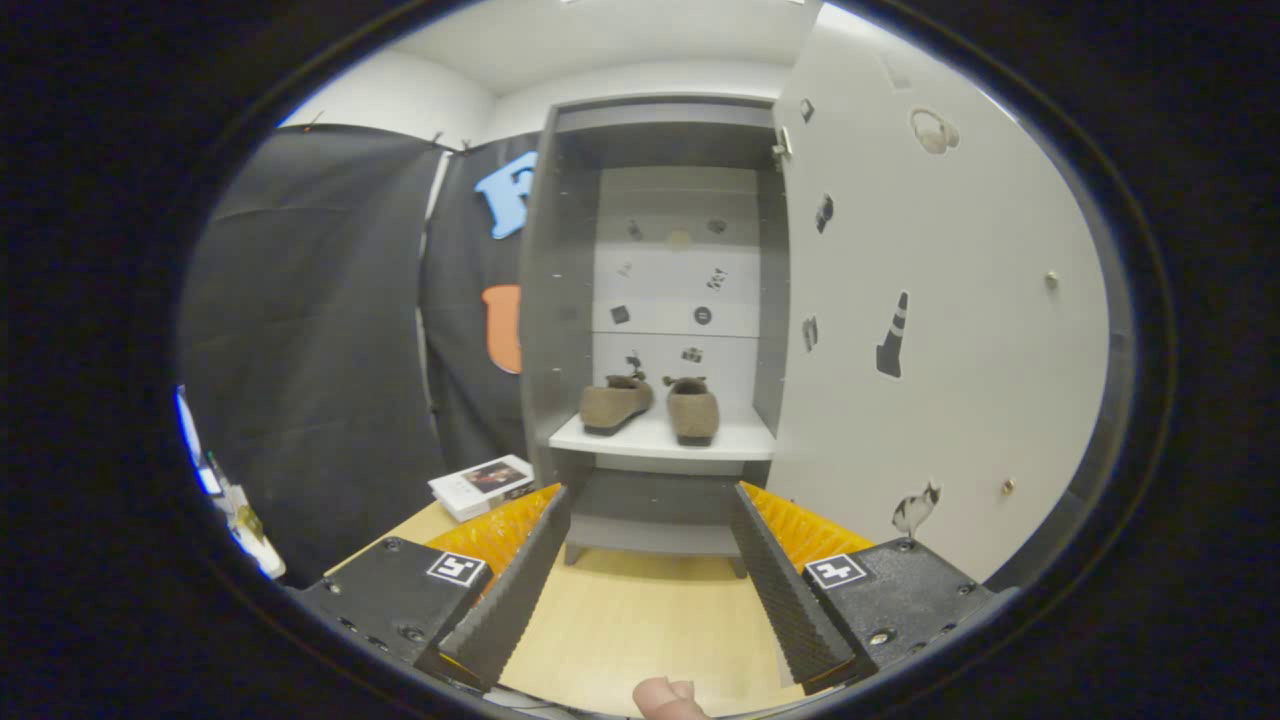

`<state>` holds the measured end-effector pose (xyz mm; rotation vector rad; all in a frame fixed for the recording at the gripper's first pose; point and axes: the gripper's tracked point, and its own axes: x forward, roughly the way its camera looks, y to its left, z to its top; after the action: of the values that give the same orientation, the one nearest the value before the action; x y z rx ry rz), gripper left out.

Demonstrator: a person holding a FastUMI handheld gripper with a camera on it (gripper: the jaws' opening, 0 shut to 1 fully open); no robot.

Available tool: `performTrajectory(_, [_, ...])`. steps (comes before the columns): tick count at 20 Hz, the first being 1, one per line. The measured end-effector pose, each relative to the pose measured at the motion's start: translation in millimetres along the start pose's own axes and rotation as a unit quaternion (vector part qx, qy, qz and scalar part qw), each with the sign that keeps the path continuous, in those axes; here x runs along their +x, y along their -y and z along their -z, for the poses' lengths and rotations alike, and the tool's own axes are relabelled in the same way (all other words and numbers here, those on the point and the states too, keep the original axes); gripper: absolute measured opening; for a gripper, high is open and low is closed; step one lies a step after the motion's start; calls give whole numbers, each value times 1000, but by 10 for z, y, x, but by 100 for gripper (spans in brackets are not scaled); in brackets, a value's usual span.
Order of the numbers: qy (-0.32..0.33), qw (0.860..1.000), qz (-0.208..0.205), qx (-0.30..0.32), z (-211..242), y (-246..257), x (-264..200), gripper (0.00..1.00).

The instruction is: Open the shoe cabinet door, grab the shoes and put them into the shoe cabinet, then close the shoe cabinet door.

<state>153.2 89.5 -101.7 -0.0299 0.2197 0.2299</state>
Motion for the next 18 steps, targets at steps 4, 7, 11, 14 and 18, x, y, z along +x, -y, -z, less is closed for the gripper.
performTrajectory(4, [34, 999, -1, 8, -6, 180, -527, 100])
performTrajectory(7, [38, 999, 34, 7, 50, 487, -850, 100])
performTrajectory(11, [79, 996, 28, 19, -68, 769, -1245, 100])
performTrajectory(14, [106, 994, 30, 14, -146, 1043, -1512, 100])
performTrajectory(18, [124, 991, 45, 12, -133, 1478, -1799, 100])
